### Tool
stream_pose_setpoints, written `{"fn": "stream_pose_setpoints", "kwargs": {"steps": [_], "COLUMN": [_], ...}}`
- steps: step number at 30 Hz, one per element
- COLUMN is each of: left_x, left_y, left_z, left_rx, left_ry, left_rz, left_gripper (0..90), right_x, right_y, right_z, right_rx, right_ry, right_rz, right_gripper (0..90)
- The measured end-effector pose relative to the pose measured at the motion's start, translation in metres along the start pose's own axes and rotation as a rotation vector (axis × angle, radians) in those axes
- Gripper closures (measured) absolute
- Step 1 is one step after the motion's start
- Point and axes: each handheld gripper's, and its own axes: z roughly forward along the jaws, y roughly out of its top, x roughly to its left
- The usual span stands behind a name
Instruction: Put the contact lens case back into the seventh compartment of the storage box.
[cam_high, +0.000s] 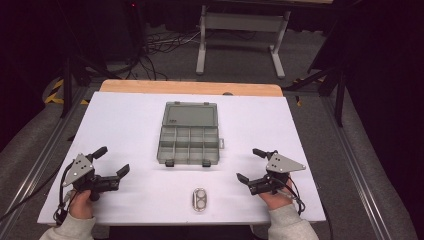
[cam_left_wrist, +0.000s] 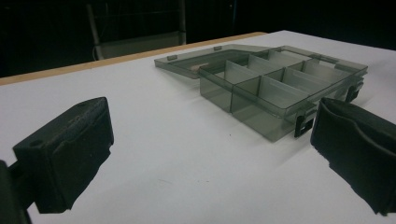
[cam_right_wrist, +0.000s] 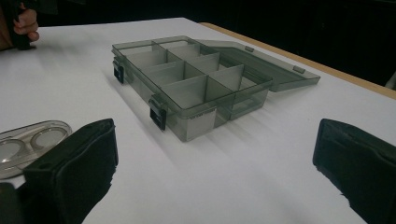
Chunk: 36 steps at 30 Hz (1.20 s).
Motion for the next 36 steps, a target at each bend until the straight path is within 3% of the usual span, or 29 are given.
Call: {"fn": "stream_pose_setpoints", "kwargs": {"steps": [22,31,36], "left_x": [0.002,0.001,0.001], "left_y": [-0.001,-0.001,-0.001], "left_z": [0.000,0.001,0.001], "left_rx": [0.005,0.007,0.006], "left_ry": [-0.002,-0.002,-0.002], "left_rz": [-0.018,-0.012,-0.012], "left_gripper": [0.1,0.1,0.1], "right_x": [0.004,0.016,0.020], "right_y": [0.003,0.024,0.036], "right_z": [0.006,0.025,0.035], "right_rx": [0.043,0.084,0.075], "right_ry": [0.026,0.110,0.147], "right_rz": [-0.011,-0.038,-0.039], "right_gripper": [1.5,2.3,2.3]}}
